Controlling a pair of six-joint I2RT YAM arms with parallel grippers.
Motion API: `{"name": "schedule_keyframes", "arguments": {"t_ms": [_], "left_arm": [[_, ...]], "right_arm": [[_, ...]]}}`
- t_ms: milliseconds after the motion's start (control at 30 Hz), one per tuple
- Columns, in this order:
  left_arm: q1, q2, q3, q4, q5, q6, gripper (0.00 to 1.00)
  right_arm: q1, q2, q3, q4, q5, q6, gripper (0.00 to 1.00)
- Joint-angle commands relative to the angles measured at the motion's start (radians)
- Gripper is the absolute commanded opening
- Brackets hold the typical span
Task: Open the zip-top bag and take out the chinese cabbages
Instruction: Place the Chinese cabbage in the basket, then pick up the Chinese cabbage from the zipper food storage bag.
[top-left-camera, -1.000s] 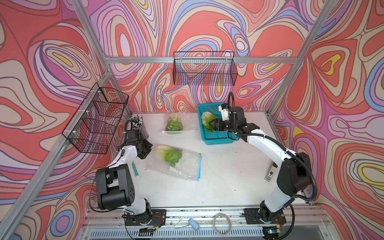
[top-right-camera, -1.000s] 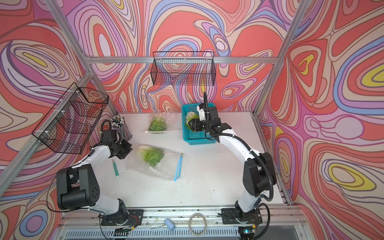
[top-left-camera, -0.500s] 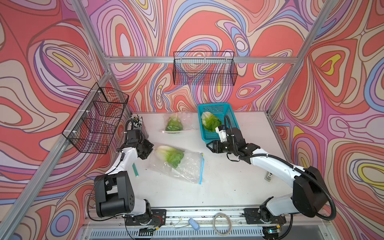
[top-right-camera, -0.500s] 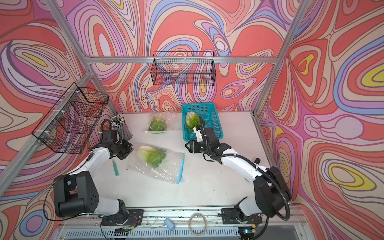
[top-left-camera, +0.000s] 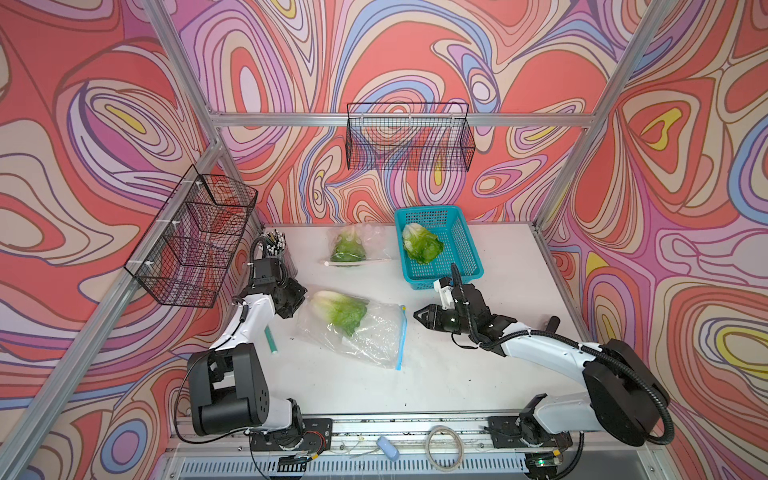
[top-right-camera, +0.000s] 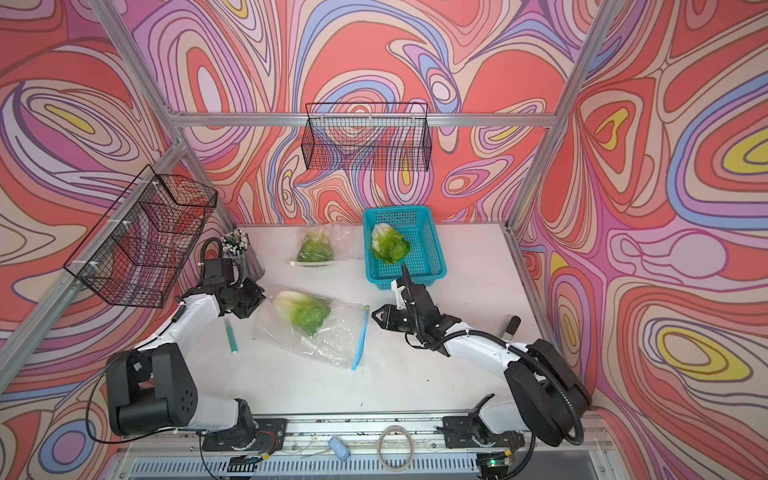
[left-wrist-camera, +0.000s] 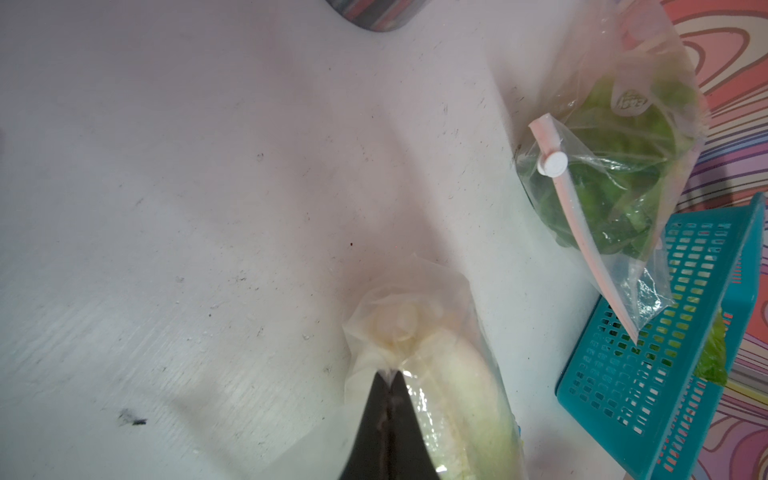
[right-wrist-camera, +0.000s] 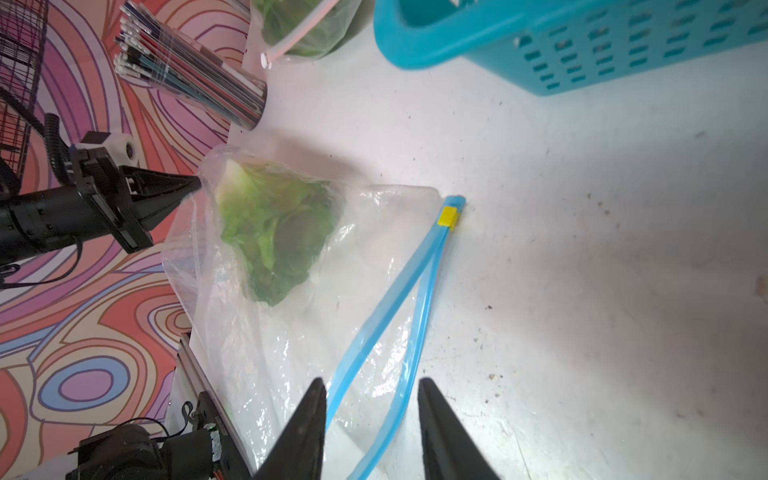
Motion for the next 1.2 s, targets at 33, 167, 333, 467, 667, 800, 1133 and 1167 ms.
{"name": "schedule_keyframes", "arguments": {"t_ms": [33,167,333,467,667,800,1133,1167], "left_arm": [[-0.006,0.009,0.030,-0.028,-0.017,0.012,0.00],[-0.006,0.013,0.030,-0.029,-0.014,0.012,0.00],[-0.006,0.011,0.030,-0.030,-0.020,0.014,0.00],[-0.005,0.016,0.027,-0.028,-0.015,0.012,0.00],[-0.006,0.020,0.024,-0.023,-0.005,0.009,0.00],[-0.008,0.025,0.021,-0.019,0.002,0.008,0.00],[-0.048,0.036,0.024,-0.024,-0.011,0.018,0.00],[-0.051,0.037,0.024,-0.024,-0.010,0.019,0.00]], "right_arm": [[0.024,0.072,-0.063,0.222,-0.048,0.125,0.33],[0.040,0.146,-0.068,0.298,-0.059,0.171,0.32],[0.058,0.231,-0.067,0.405,-0.084,0.229,0.28],[0.075,0.317,-0.055,0.554,-0.136,0.291,0.23],[0.092,0.430,-0.052,0.786,-0.181,0.388,0.21],[0.100,0.475,-0.038,0.869,-0.190,0.421,0.20],[0.121,0.586,0.022,1.049,-0.231,0.497,0.24],[0.122,0.603,0.025,1.079,-0.234,0.514,0.25]]}}
